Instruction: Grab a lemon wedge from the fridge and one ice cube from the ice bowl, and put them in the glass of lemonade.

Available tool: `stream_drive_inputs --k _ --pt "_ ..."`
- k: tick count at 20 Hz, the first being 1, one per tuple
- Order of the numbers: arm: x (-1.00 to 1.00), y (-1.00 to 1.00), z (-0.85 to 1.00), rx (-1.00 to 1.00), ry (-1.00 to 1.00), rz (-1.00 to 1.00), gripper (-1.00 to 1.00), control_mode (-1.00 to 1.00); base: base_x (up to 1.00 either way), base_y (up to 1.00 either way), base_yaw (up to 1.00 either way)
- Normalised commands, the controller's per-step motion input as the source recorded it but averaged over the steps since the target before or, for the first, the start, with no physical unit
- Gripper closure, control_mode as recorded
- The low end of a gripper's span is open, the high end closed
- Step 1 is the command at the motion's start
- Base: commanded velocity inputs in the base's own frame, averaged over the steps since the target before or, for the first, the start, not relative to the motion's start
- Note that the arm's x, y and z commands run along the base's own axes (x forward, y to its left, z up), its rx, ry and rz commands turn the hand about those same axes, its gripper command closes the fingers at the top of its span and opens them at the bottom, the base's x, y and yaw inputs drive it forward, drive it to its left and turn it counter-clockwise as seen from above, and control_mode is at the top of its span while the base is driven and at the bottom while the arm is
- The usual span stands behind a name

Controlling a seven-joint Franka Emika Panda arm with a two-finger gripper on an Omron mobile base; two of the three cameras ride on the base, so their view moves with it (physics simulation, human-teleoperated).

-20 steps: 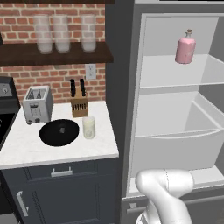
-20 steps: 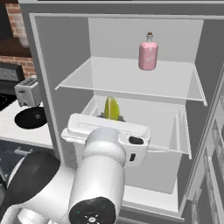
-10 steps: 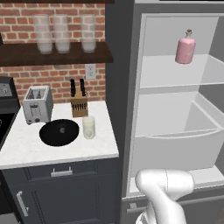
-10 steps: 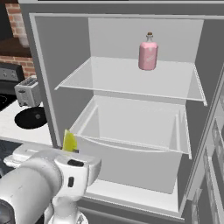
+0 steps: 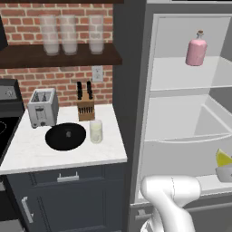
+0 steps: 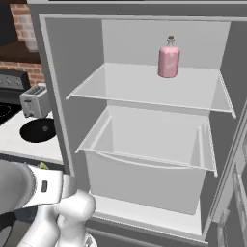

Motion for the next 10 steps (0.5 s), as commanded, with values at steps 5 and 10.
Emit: stream_drive_inputs --k 5,10 --pt "0.00 0.00 0.00 0.00 0.00 0.00 1.00 1.00 0.26 1.00 0.09" --pt "0.00 0.00 0.00 0.00 0.00 0.00 1.00 1.00 0.58 1.00 0.06"
